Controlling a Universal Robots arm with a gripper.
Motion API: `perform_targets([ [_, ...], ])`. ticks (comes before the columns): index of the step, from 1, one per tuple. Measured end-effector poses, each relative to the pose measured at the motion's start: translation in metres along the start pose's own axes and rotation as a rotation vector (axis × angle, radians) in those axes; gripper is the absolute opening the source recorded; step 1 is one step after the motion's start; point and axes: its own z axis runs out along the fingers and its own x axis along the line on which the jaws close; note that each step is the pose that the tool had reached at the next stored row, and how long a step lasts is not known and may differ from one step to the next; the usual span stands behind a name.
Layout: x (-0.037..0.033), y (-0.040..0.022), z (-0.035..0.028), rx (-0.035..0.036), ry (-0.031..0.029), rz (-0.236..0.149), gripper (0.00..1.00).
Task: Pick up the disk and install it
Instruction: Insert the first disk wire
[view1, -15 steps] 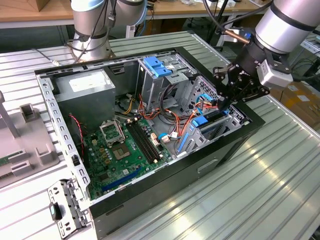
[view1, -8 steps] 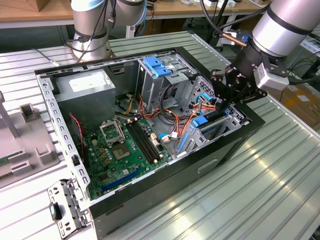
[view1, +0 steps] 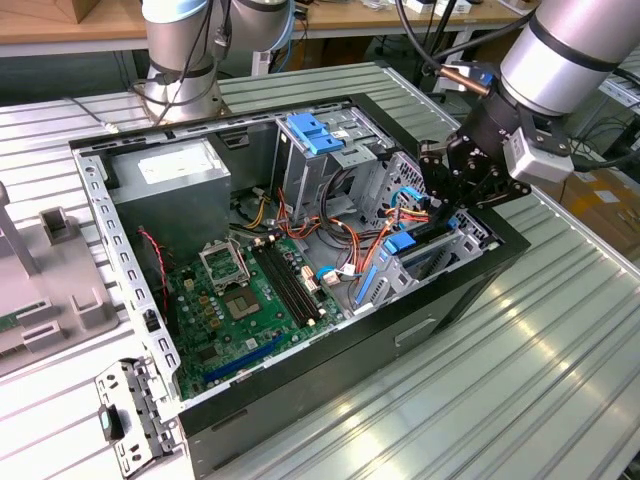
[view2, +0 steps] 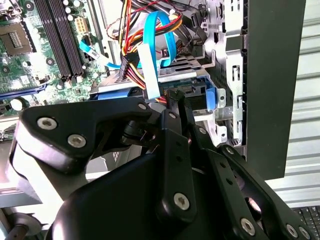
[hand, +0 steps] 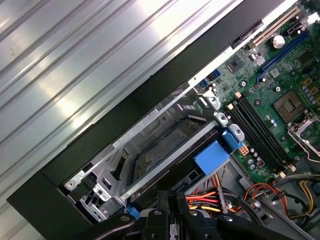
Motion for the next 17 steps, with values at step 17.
perform_targets([
  [17, 0.0000, 0.0000, 0.0005, 0.0073, 0.0079, 0.123, 0.17],
])
